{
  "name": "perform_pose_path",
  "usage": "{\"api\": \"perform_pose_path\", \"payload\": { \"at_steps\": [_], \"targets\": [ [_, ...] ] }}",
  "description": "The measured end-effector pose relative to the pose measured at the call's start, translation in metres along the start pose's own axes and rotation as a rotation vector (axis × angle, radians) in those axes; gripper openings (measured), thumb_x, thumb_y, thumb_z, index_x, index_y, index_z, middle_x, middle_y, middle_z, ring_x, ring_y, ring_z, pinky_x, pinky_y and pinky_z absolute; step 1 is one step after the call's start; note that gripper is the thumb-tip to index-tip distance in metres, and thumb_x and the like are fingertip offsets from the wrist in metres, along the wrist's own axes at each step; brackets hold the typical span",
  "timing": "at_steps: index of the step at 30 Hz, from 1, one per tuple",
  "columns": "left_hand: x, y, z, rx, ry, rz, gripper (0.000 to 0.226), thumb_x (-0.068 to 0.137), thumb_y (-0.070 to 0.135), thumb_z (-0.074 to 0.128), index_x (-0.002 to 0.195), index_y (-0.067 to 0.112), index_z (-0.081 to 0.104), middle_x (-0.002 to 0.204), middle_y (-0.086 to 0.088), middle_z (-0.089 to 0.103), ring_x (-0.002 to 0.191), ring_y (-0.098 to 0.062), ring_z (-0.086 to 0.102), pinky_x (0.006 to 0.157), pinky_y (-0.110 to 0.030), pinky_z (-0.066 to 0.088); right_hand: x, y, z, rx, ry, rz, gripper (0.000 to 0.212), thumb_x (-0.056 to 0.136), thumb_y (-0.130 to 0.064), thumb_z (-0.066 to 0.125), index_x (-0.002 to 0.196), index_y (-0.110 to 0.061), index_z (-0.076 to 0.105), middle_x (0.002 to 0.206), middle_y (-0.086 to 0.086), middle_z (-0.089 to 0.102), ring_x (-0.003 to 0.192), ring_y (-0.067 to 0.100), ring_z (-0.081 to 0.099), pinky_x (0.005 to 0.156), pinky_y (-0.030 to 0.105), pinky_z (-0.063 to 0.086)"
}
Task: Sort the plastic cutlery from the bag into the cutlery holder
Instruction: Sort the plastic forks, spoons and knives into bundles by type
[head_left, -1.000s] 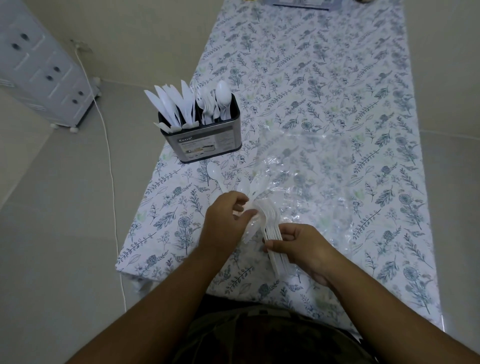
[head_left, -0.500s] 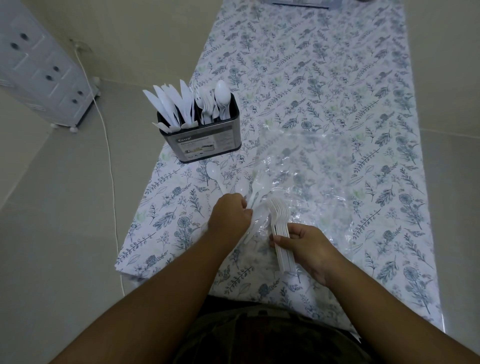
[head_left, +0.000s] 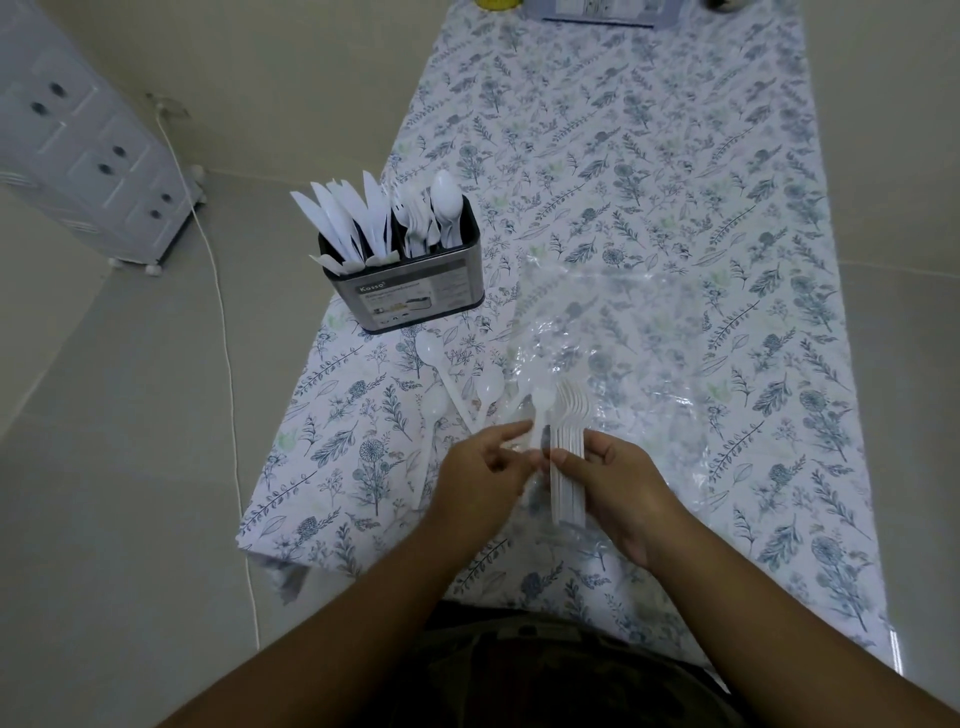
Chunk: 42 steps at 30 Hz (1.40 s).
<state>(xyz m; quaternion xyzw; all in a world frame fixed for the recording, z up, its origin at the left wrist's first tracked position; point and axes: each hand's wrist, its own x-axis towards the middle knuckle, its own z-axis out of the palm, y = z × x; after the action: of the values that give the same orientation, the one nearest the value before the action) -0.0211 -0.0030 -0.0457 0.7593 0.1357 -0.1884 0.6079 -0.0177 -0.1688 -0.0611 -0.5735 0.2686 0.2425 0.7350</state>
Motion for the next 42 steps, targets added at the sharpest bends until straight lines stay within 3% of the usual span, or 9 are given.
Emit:
{"api": "perform_pose_path", "payload": {
  "at_steps": [6,10,15,22,25,30,35,39,42],
  "targets": [
    [-0.003,-0.005,0.008,0.343,-0.016,0.246,0.03,0.1,0.027,0.059,0.129,0.026,0.066,0.082,0.005,0.073,0.066,0.003,0.062,0.064,-0.006,0.045,-0.002,0.0,0.007,-0.052,-0.036,-0.067,0.025,0.098,-0.004,0.062,0.121,-0.007,0.071,0.112,0.012,0.078,0.105,0.028,0.075,0.094,0.046,0.058],
    [0.0,-0.004,0.012,0.533,-0.017,0.296,0.032,0.102,0.018,0.048,0.128,0.008,0.065,0.1,-0.012,0.066,0.086,-0.013,0.057,0.074,-0.017,0.038,-0.005,0.0,0.008,-0.12,-0.033,-0.096,0.024,0.098,-0.005,0.064,0.12,-0.009,0.072,0.11,0.009,0.079,0.104,0.024,0.075,0.09,0.04,0.06],
    [0.003,-0.003,0.015,0.453,-0.014,0.227,0.031,0.102,0.021,0.048,0.076,0.011,0.062,0.069,0.002,0.057,0.063,-0.008,0.052,0.058,-0.014,0.034,-0.007,-0.002,0.011,-0.355,0.015,-0.187,0.019,0.103,-0.018,0.058,0.108,-0.016,0.077,0.099,0.0,0.08,0.093,0.016,0.076,0.081,0.031,0.059],
    [0.004,-0.011,0.011,0.433,0.02,0.196,0.036,0.1,0.021,0.056,0.066,0.012,0.065,0.059,0.002,0.061,0.056,-0.008,0.055,0.054,-0.012,0.037,-0.002,0.006,0.018,-0.231,0.023,-0.042,0.047,0.094,-0.049,0.055,0.125,-0.018,0.071,0.127,0.006,0.072,0.118,0.022,0.067,0.109,0.047,0.05],
    [0.002,-0.008,0.006,0.31,0.041,0.151,0.027,0.097,0.021,0.061,0.074,0.024,0.073,0.064,0.006,0.069,0.06,-0.003,0.065,0.06,-0.014,0.05,0.0,0.005,0.015,-0.075,-0.016,0.03,0.033,0.104,-0.018,0.051,0.129,-0.002,0.065,0.113,0.023,0.074,0.103,0.034,0.074,0.096,0.049,0.058],
    [0.002,-0.004,-0.002,0.12,0.134,0.069,0.022,0.092,0.021,0.07,0.114,0.023,0.07,0.08,0.004,0.075,0.072,-0.007,0.073,0.076,-0.038,0.063,-0.001,-0.001,0.018,0.026,-0.087,0.044,0.032,0.104,-0.01,0.051,0.131,0.004,0.062,0.114,0.025,0.074,0.106,0.036,0.073,0.1,0.051,0.055],
    [0.0,0.0,-0.009,0.152,0.134,0.05,0.041,0.091,0.042,0.065,0.124,0.019,0.068,0.098,0.008,0.073,0.089,-0.006,0.071,0.085,-0.034,0.061,0.004,0.003,0.027,0.047,-0.07,0.043,0.038,0.1,-0.007,0.06,0.138,-0.003,0.057,0.126,0.021,0.07,0.116,0.03,0.069,0.105,0.044,0.052],
    [0.001,-0.001,-0.019,0.18,0.166,0.095,0.042,0.089,0.04,0.073,0.124,0.018,0.069,0.103,0.009,0.073,0.092,0.002,0.068,0.086,-0.022,0.057,0.003,-0.003,0.035,-0.096,-0.124,-0.021,0.019,0.1,-0.006,0.059,0.101,-0.012,0.077,0.106,0.012,0.079,0.102,0.022,0.075,0.085,0.031,0.058],
    [0.004,-0.002,-0.029,0.184,0.196,0.122,0.035,0.09,0.033,0.073,0.122,0.019,0.071,0.1,0.01,0.075,0.089,0.006,0.068,0.082,-0.015,0.056,0.005,-0.007,0.039,-0.291,-0.1,-0.123,0.016,0.099,-0.018,0.064,0.104,-0.013,0.079,0.107,0.01,0.078,0.107,0.024,0.073,0.095,0.04,0.059]
  ]
}}
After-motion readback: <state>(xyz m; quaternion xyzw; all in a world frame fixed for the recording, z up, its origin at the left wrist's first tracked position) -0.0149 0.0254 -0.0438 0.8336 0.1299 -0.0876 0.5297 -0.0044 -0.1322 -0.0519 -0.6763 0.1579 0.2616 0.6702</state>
